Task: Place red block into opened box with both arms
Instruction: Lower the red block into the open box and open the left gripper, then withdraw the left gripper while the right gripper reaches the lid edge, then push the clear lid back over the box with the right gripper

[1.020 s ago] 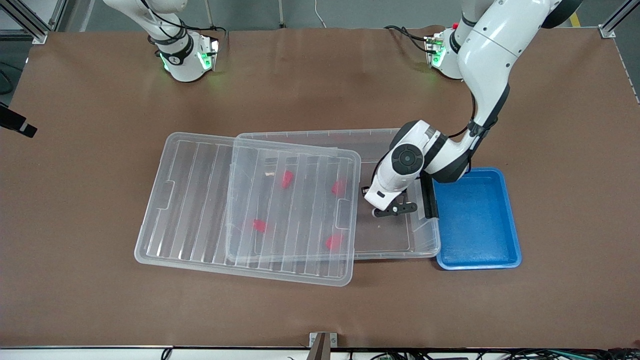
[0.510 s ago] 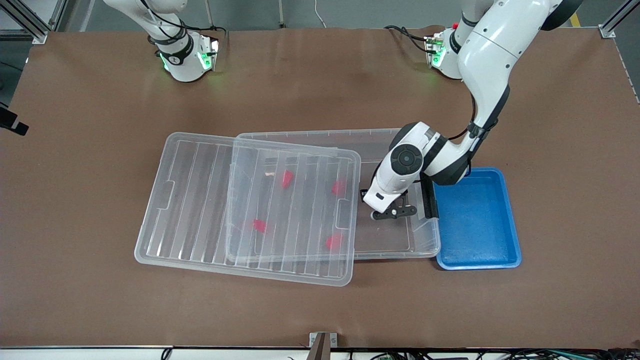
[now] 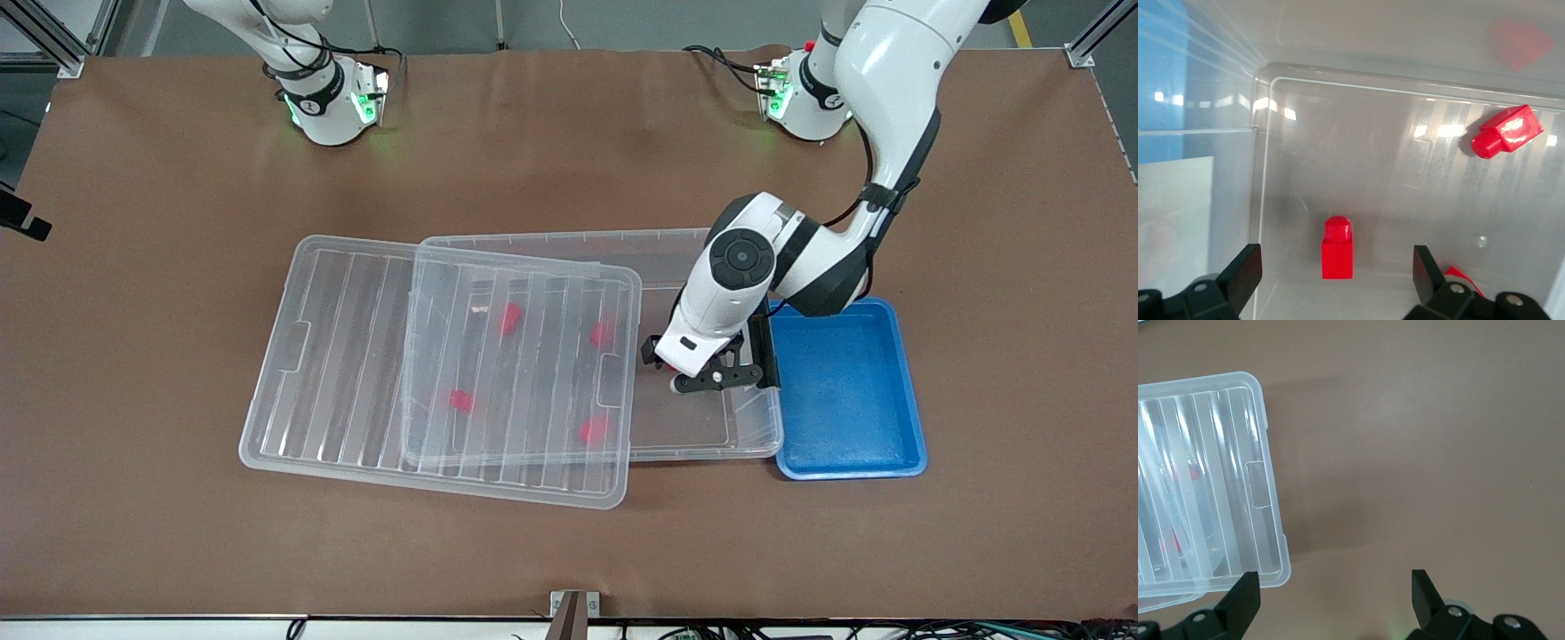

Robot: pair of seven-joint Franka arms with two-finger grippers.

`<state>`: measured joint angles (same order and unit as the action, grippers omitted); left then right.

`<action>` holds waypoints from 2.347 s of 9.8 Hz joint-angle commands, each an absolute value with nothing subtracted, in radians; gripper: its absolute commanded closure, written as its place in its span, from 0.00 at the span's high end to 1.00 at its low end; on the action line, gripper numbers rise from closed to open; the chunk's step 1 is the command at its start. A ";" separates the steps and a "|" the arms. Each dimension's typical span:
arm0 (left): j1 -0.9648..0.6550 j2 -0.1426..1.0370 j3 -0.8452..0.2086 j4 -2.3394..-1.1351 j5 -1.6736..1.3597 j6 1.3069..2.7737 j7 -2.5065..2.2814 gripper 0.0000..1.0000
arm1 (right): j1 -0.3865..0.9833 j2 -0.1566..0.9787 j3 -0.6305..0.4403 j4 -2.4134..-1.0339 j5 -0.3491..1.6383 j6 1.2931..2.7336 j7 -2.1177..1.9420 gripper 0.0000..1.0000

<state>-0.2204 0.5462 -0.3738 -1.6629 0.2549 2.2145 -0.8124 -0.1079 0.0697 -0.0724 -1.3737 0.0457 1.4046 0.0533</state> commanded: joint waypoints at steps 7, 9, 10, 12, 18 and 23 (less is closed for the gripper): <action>-0.131 0.344 -0.376 -1.416 0.221 1.797 -0.554 1.00 | -0.120 0.052 -0.066 -1.396 0.055 1.417 0.040 1.00; -0.068 0.334 -0.374 -1.355 0.187 1.720 -0.436 1.00 | -0.118 0.073 -0.066 -1.397 0.055 1.484 0.035 1.00; -0.017 0.312 -0.379 -1.355 0.186 1.718 -0.366 1.00 | -0.118 0.107 -0.066 -1.396 0.054 1.533 0.025 1.00; 0.043 0.269 -0.371 -1.355 0.181 1.712 -0.249 1.00 | -0.123 0.188 -0.066 -1.397 0.042 1.615 -0.070 1.00; 0.222 0.135 -0.387 -1.370 0.094 1.637 -0.040 1.00 | -0.118 0.377 -0.066 -1.463 0.003 1.820 -0.256 0.91; 0.232 -0.040 -0.264 -1.518 0.054 1.549 0.141 1.00 | -0.054 0.400 -0.029 -1.675 0.059 2.098 -0.259 0.00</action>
